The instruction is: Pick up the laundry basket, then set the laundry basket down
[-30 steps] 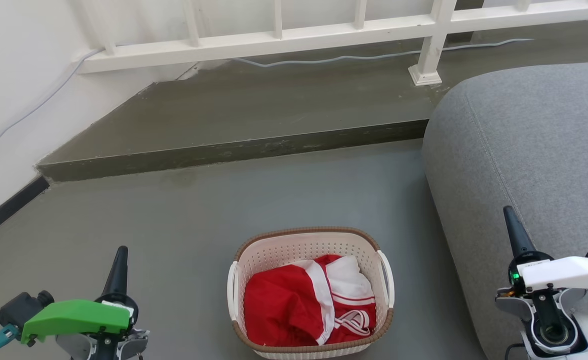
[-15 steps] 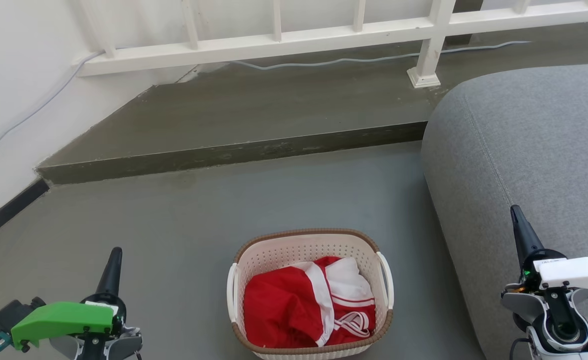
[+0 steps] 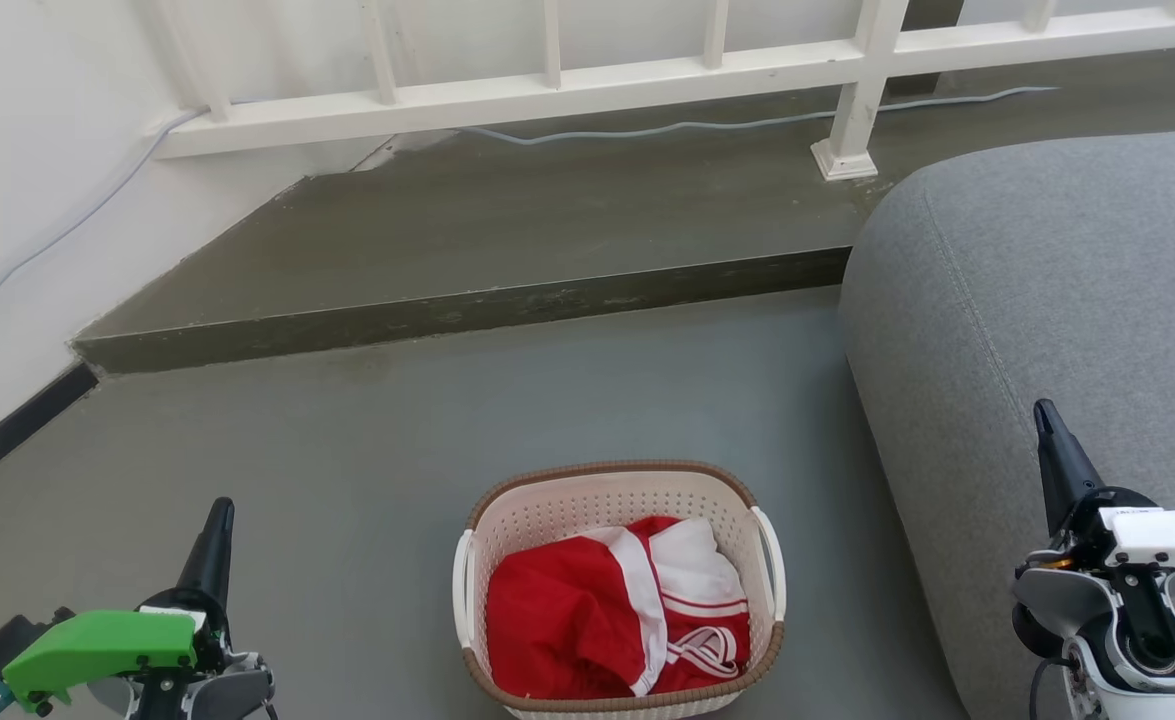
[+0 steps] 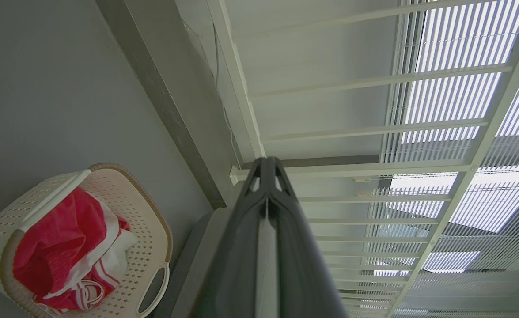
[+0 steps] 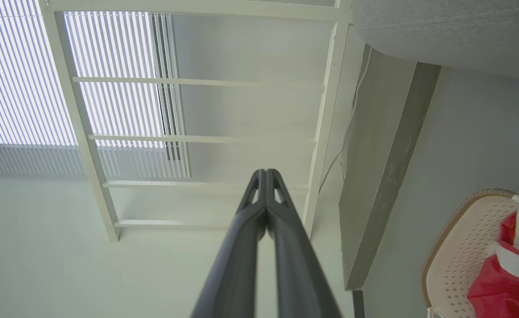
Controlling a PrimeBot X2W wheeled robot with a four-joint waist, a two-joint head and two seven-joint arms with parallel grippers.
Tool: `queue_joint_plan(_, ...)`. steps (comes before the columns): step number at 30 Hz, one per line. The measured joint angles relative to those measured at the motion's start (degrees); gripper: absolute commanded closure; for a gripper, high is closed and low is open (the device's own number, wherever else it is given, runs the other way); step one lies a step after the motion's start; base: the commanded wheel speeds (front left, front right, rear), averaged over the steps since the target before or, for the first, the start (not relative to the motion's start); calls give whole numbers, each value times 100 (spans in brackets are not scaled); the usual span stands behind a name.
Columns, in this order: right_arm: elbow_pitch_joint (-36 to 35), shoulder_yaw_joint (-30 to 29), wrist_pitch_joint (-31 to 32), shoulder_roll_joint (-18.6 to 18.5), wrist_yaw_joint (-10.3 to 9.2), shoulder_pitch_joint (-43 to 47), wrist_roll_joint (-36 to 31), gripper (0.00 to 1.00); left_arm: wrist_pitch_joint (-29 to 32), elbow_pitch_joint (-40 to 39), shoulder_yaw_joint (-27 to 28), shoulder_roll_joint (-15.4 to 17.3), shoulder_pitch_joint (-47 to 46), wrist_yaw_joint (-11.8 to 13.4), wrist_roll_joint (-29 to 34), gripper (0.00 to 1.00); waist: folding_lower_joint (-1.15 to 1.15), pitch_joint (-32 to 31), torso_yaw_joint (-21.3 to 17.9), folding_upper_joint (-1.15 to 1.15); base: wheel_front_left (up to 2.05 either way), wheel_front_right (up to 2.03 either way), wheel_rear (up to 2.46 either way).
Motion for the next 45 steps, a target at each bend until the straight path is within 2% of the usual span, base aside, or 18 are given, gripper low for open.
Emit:
queue_joint_plan(8, 33, -118, 116, 20, 1, -3, 479, 100, 100, 15, 97, 7, -15, -46, -426, 100, 0, -17, -6, 0, 0, 0, 0)
queue_joint_plan(45, 70, -134, 118, 25, 2, -7, 502, 100, 104, 15, 109, 7, -86, -46, -426, 100, 0, -17, -6, 0, 0, 0, 0)
